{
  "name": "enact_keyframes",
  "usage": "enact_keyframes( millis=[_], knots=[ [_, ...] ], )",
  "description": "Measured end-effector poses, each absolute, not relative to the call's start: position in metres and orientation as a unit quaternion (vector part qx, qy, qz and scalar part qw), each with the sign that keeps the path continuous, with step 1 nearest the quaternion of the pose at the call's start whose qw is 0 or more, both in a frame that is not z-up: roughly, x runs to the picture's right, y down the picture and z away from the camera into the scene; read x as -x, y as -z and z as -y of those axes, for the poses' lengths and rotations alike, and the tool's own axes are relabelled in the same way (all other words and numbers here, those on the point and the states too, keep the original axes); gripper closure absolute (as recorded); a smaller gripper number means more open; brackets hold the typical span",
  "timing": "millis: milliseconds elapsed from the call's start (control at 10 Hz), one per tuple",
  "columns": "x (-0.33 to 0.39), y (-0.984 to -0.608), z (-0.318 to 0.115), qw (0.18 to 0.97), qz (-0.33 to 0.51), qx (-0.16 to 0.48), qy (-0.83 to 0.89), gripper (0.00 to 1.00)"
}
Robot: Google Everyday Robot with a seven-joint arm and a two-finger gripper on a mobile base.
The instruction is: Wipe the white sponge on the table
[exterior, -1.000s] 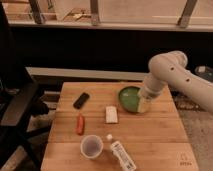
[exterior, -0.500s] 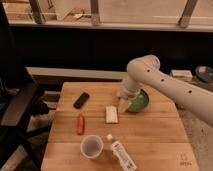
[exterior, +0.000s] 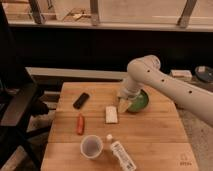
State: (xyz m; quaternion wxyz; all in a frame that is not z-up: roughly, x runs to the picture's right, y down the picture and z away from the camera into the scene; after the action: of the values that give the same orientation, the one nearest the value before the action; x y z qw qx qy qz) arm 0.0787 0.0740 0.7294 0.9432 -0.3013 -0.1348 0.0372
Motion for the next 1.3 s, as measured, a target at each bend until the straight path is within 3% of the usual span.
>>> enact_keyframes(
  millis=[900,1300],
  knots=[
    [-0.051,-0.833,-0.145,0.927,0.117,0.354,-0.049,0.35],
    [-0.044,-0.860,-0.170,0.914,0.120,0.382,-0.070,0.35]
  ],
)
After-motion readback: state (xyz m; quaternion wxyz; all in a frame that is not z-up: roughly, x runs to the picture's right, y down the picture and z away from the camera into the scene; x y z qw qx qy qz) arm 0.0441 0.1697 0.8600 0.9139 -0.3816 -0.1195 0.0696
